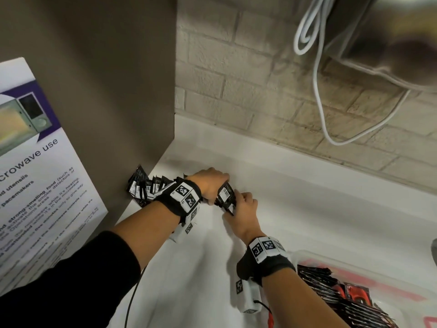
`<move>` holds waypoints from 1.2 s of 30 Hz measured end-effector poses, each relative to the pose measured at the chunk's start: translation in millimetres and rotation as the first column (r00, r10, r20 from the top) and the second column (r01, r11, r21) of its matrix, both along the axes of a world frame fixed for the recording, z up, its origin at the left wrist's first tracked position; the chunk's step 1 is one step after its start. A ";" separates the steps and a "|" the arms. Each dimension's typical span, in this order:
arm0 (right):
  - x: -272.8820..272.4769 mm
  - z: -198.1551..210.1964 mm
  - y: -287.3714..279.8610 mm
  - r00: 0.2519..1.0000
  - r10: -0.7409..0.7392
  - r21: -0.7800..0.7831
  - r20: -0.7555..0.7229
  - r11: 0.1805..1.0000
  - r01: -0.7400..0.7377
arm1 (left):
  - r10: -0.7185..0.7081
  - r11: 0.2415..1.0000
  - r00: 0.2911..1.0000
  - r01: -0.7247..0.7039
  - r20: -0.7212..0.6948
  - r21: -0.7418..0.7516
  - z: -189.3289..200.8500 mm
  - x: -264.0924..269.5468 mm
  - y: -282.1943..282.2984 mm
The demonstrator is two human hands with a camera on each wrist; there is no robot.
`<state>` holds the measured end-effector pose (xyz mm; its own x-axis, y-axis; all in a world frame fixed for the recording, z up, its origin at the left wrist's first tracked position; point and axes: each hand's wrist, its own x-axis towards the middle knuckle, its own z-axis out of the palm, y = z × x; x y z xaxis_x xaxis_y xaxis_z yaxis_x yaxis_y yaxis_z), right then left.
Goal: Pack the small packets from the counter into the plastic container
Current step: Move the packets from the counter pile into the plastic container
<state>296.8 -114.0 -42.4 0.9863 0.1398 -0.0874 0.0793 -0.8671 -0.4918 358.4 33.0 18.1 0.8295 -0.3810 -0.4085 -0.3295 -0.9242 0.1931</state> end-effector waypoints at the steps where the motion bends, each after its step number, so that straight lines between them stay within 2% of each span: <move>1: -1.8 -2.1 -0.3 1.000 0.009 0.004 0.002 1.000 -0.009 | 0.003 1.000 1.000 -0.003 -0.003 -0.019 0.7 -0.3 -0.1; 4: -5.8 -7.6 1.3 1.000 0.029 -0.022 0.012 0.999 -0.029 | -0.008 0.998 1.000 0.007 -0.022 -0.058 0.5 0.1 -0.4; 8: -12.0 -10.8 8.1 0.999 -0.047 0.089 0.000 0.995 0.046 | -0.015 0.994 0.998 0.007 -0.065 -0.109 -0.5 -2.5 -3.0; 14: -11.9 -19.3 5.7 0.992 -0.105 0.135 0.072 0.986 0.094 | -0.039 0.997 0.984 0.027 -0.174 -0.071 2.7 -9.5 -7.4; 17: -12.5 -21.0 6.5 0.990 -0.112 0.123 0.084 0.987 0.102 | -0.034 0.991 0.970 0.002 -0.241 -0.135 6.4 -10.9 -8.9; 21: -14.3 -22.0 4.9 0.987 -0.134 0.193 0.093 0.975 0.114 | 0.037 0.928 0.945 -0.153 -0.324 -0.341 20.5 -12.6 -12.9; 24: -19.2 -18.9 3.7 0.980 -0.189 0.287 0.062 0.944 0.164 | 0.055 0.914 0.948 -0.175 -0.314 -0.367 26.1 -15.7 -14.3; 26: -23.9 -17.0 2.1 0.975 -0.221 0.359 0.000 0.910 0.207 | 0.032 0.940 0.959 -0.125 -0.282 -0.316 25.1 -19.6 -16.5; 29: -29.4 -12.7 1.4 0.970 -0.240 0.390 -0.050 0.889 0.240 | -0.006 0.949 0.966 -0.077 -0.259 -0.307 19.6 -27.7 -21.4; 36: -38.8 -0.3 2.8 0.986 -0.159 0.594 -0.052 0.789 0.159 | 0.041 0.904 0.966 -0.145 -0.255 -0.402 23.5 -38.6 -19.5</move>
<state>258.0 -111.2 -42.7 0.9992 0.0049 -0.0386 -0.0333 -0.4046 -0.9139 319.7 13.6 41.6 0.7692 -0.4841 -0.4172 -0.1435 -0.7670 0.6254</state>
